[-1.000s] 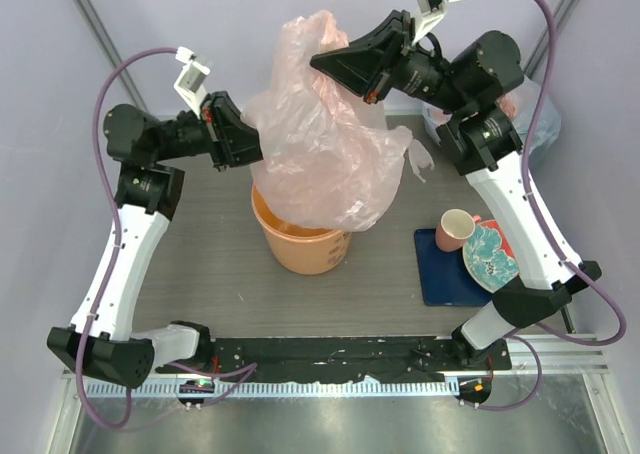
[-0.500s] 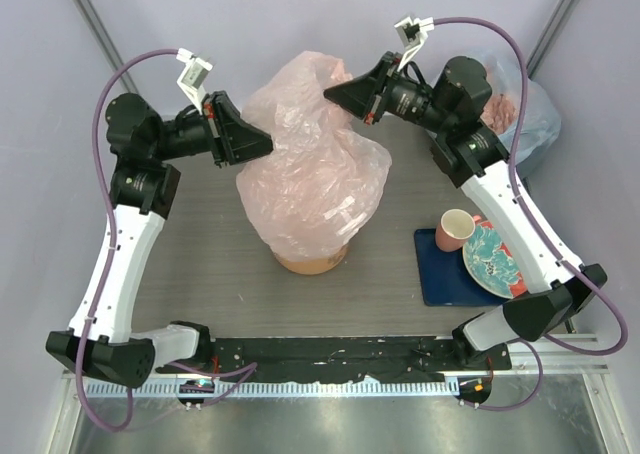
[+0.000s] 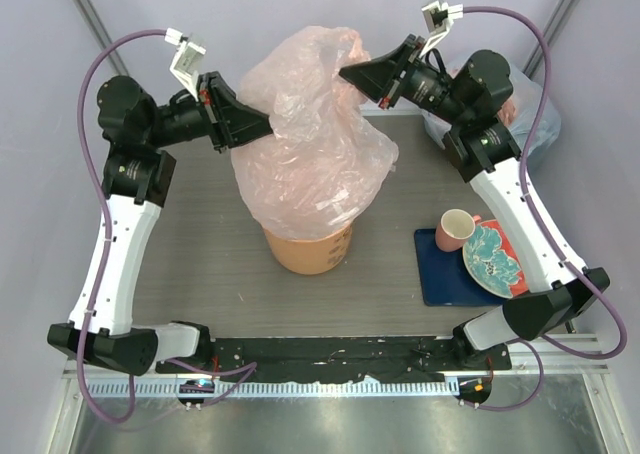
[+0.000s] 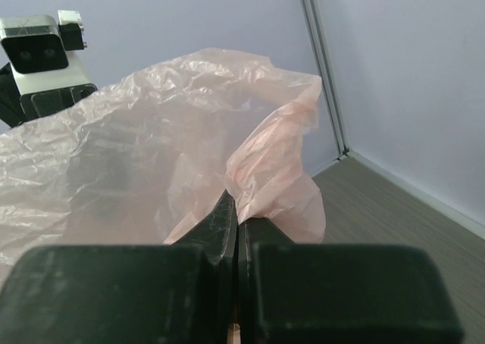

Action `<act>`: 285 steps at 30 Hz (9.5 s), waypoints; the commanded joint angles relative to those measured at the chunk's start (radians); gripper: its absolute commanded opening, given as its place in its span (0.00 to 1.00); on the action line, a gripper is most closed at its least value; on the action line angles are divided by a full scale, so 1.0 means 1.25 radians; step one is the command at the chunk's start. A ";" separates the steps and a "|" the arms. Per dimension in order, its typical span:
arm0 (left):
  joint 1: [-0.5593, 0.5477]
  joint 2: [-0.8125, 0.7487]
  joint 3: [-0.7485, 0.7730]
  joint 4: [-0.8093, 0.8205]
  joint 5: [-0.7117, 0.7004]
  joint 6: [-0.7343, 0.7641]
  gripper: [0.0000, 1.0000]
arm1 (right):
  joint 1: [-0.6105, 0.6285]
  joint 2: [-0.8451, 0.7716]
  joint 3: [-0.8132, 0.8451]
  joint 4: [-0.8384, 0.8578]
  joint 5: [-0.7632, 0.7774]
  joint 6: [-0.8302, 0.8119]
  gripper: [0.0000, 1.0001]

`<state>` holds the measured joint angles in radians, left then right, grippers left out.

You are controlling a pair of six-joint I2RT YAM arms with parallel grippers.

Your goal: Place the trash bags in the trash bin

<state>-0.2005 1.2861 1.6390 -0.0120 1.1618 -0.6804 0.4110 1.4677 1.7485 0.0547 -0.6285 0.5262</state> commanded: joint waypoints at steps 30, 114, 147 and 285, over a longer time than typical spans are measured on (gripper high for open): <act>-0.103 0.002 -0.148 -0.509 -0.385 0.539 0.58 | 0.027 0.009 -0.113 0.059 0.000 -0.047 0.01; -0.075 -0.048 -0.314 -0.309 -0.451 0.422 0.51 | 0.161 0.118 -0.184 0.078 0.071 -0.145 0.01; -0.062 -0.123 -0.338 0.039 -0.192 0.084 0.92 | 0.164 -0.027 -0.199 0.009 -0.127 0.005 0.70; -0.008 0.134 0.109 -0.729 -0.563 0.840 0.05 | 0.061 0.123 0.104 -0.609 0.187 -0.698 0.01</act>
<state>-0.2272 1.4494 1.7817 -0.9920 0.5163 0.3958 0.5140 1.5742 1.7954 -0.7071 -0.3847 -0.3656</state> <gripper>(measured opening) 0.172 0.037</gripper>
